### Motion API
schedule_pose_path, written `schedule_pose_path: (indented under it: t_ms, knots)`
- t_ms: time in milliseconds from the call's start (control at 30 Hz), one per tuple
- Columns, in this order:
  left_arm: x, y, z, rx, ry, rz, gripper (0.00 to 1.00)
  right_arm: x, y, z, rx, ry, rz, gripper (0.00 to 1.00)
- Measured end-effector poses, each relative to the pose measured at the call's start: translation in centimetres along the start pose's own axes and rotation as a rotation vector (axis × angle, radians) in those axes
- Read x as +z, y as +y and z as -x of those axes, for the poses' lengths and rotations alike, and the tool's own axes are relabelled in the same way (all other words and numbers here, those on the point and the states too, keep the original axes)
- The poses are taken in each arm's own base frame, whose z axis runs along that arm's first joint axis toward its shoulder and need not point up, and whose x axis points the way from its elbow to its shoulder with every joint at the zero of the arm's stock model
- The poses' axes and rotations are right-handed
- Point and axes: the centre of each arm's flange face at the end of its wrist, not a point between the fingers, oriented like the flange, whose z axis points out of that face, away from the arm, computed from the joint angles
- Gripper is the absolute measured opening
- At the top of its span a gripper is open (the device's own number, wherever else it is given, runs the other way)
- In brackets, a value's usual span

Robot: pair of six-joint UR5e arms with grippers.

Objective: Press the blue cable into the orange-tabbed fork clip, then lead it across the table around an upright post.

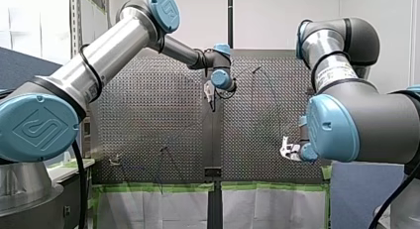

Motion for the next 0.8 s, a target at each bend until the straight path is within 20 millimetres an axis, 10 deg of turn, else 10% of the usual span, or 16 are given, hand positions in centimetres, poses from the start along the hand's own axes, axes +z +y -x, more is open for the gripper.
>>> schedule_pose_path:
  t_ms: [367, 800]
  knots:
    - [0.0, 0.0, 0.0, -0.006, 0.0, 0.001, 1.0, 0.7, 4.2, 5.2, 0.057, -0.022, 0.064, 0.0]
    - [0.1, 0.3, 0.1, -0.007, -0.001, 0.013, 1.0, 1.1, 6.1, 6.3, 0.073, -0.01, 0.088, 0.0]
